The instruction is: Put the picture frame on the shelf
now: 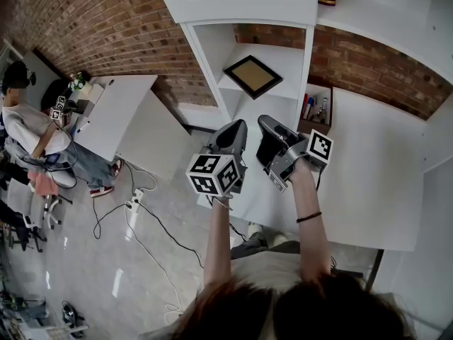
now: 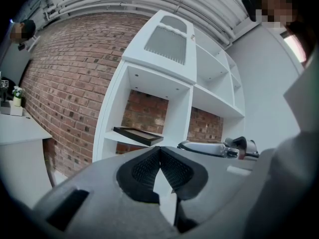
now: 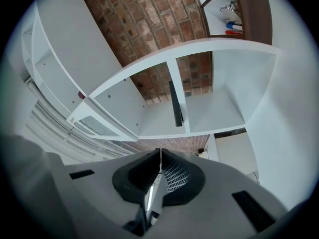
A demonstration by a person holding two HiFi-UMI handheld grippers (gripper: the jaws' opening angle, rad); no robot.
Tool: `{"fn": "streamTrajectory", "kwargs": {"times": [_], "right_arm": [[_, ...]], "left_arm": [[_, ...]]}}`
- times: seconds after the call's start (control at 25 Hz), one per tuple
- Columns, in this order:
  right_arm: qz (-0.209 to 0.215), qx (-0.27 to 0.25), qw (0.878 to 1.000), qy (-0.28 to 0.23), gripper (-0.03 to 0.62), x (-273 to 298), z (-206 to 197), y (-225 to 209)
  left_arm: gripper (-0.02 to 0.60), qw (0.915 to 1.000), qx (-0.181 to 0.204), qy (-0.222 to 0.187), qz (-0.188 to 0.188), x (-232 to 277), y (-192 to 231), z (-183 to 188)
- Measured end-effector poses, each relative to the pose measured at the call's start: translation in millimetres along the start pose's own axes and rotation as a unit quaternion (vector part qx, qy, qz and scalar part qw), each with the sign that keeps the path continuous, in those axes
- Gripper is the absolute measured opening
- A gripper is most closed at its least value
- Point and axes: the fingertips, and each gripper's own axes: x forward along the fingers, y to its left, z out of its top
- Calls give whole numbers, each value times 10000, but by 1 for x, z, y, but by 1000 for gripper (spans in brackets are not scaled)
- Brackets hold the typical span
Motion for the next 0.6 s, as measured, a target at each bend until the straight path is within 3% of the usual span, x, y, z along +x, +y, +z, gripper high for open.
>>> {"fn": "streamTrajectory", "kwargs": {"times": [0.6], "right_arm": [[93, 93, 9999, 107, 12, -1, -1, 6]], "left_arm": [[11, 9999, 19, -36, 106, -3, -5, 3]]}}
